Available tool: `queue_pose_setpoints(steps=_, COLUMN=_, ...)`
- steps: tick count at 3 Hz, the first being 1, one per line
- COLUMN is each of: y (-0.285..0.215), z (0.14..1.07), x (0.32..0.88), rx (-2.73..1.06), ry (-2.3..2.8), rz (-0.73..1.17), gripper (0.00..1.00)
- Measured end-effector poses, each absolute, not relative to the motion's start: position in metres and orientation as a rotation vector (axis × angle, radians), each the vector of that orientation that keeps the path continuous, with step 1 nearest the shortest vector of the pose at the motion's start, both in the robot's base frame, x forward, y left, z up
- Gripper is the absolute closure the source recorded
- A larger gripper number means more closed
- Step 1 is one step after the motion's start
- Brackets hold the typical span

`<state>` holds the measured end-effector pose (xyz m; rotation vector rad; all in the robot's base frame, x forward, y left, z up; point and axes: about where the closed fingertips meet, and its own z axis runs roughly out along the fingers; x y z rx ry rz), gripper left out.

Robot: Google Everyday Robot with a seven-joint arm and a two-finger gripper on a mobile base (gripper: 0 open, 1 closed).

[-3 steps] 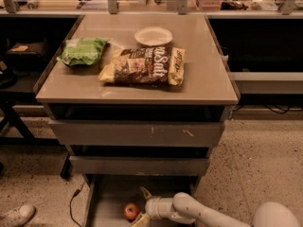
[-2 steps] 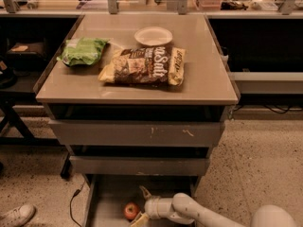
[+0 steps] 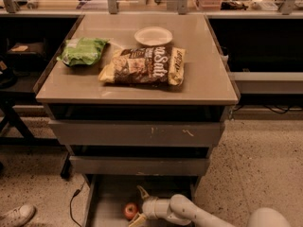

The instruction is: Pick apple from bottom drawer and place on counter

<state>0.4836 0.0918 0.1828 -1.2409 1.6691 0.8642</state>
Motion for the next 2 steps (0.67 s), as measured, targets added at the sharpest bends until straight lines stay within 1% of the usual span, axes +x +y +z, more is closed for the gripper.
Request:
queue_pose_setpoints(steps=1, y=0.0914, z=0.1605, x=0.4856, rx=-1.207, ry=1.695, rz=0.860, gripper=0.00)
queue_pose_setpoints(steps=2, y=0.0914, z=0.1604, x=0.4856, rx=-1.207, ry=1.696, rz=0.860, gripper=0.00)
